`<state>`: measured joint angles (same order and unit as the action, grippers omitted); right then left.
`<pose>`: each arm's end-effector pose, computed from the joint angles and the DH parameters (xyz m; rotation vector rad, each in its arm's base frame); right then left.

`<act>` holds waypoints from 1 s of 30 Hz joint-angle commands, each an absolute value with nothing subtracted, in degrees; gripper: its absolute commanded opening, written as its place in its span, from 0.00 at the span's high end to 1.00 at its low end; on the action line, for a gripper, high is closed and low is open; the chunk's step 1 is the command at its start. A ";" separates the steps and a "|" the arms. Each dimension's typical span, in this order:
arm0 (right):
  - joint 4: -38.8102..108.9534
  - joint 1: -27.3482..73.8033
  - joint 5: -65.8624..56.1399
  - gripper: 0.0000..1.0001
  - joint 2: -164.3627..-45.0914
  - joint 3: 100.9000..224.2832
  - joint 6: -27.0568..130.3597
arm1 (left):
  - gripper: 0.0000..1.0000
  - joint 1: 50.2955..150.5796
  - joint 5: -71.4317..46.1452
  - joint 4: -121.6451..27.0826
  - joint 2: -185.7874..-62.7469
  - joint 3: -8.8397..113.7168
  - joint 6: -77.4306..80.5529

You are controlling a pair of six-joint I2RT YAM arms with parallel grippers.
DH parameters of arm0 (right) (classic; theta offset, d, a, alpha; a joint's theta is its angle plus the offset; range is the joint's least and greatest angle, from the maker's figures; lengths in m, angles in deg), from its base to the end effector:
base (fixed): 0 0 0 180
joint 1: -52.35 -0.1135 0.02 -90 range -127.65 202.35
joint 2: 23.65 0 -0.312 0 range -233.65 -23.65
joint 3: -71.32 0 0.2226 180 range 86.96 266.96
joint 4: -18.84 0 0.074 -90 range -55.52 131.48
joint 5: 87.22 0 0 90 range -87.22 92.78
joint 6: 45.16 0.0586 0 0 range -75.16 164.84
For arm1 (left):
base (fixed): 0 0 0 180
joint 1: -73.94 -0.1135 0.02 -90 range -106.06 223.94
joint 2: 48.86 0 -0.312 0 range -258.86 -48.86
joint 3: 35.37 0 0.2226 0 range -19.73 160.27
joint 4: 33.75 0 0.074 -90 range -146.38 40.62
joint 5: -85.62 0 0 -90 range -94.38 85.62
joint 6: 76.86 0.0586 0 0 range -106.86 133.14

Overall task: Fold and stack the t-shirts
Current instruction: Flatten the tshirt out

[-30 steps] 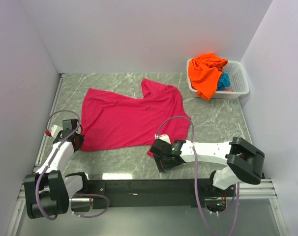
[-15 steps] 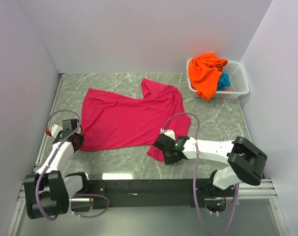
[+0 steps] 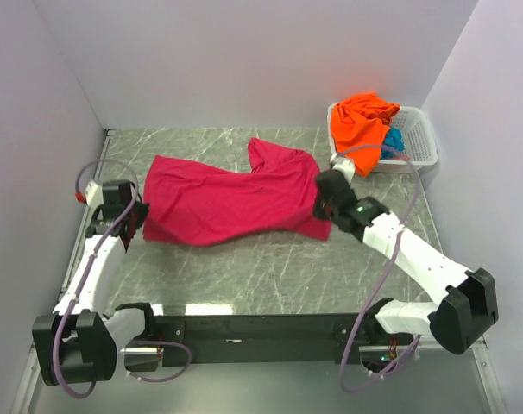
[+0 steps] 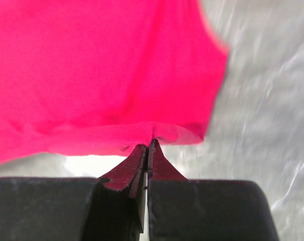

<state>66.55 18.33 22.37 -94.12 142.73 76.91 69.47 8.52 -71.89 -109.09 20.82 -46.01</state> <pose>0.1989 0.1106 0.3171 0.1196 2.3302 0.1661 0.1827 0.0274 0.2806 -1.3062 1.8878 -0.2366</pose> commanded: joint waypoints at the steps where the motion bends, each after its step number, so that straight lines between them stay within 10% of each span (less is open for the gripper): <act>1: 62.86 22.20 25.28 1.00 -92.73 151.01 71.13 | 0.99 70.51 9.24 -71.53 -107.93 28.07 -45.57; 14: 67.79 29.33 23.37 1.00 -90.27 172.48 60.48 | 0.99 70.86 9.78 -71.89 -103.00 42.85 -43.81; 30: 68.92 29.41 13.06 1.00 -77.62 136.54 70.06 | 0.99 76.83 1.95 -78.73 -96.68 13.95 -49.07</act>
<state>67.58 29.15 12.93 -81.62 139.53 67.58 76.05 2.91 -74.55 -100.41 17.79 -46.30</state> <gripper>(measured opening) 0.010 0.013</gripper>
